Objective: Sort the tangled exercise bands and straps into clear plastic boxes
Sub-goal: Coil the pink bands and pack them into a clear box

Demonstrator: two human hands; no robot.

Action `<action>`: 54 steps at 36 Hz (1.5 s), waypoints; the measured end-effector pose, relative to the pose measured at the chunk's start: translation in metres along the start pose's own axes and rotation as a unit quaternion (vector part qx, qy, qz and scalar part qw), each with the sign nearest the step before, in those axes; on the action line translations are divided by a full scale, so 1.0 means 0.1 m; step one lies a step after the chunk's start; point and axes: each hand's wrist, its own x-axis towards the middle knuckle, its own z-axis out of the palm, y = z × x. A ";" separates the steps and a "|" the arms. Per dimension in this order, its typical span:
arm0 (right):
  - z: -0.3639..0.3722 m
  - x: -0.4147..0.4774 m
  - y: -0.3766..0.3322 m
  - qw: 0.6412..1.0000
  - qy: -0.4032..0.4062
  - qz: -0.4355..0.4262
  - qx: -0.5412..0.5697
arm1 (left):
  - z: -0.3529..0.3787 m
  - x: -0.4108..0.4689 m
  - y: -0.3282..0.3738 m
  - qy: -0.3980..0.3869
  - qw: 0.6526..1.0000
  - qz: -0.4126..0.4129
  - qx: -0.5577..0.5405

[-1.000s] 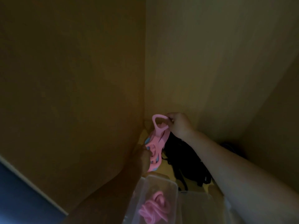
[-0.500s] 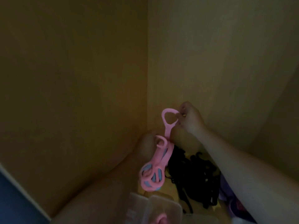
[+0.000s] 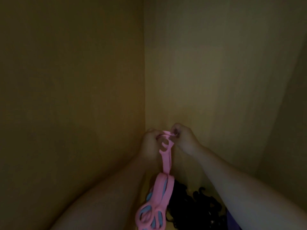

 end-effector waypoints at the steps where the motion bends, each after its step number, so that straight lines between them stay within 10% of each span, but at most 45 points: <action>1: -0.01 0.02 -0.03 1.000 -0.009 -0.001 0.004 | -0.02 0.02 0.02 0.014 1.000 -0.004 0.010; 33: -0.74 0.89 -1.16 0.992 0.113 -0.056 0.012 | -0.29 0.31 0.57 0.180 0.961 -0.084 -0.195; 41: -1.08 0.53 -1.64 0.989 0.118 -0.066 0.055 | -0.44 0.52 1.29 0.072 0.933 -0.047 -0.350; 54: -1.41 -0.38 -1.67 0.978 0.193 -0.051 0.066 | -0.13 0.12 1.83 -0.071 0.796 -0.110 -0.591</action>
